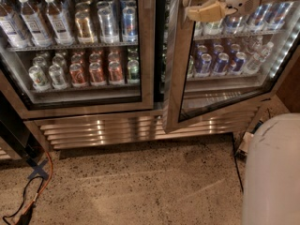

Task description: Open right fridge door

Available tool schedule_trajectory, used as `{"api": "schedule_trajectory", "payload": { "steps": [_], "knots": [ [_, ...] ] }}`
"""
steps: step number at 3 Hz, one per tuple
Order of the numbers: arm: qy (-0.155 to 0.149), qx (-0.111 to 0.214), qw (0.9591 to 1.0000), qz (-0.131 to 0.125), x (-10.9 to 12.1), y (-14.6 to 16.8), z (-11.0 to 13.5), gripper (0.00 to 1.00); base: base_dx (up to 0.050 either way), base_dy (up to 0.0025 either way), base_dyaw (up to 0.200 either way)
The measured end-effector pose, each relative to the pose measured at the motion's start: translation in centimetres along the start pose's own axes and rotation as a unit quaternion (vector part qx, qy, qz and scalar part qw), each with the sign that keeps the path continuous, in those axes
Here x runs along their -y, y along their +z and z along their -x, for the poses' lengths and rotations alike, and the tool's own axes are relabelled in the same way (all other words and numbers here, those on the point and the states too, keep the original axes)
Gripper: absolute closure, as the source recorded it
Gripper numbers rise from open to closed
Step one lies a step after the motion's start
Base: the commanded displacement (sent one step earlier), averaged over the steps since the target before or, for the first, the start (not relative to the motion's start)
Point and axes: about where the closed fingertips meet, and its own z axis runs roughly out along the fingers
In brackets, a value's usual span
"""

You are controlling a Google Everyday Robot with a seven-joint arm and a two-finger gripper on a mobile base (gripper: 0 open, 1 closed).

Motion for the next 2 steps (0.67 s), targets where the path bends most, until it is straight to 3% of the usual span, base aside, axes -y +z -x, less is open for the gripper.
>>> {"api": "schedule_trajectory", "payload": {
  "steps": [2],
  "knots": [
    [0.0,0.0,1.0,0.0,0.39,-0.8,0.36,1.0,0.0,0.0,0.0]
  ]
}}
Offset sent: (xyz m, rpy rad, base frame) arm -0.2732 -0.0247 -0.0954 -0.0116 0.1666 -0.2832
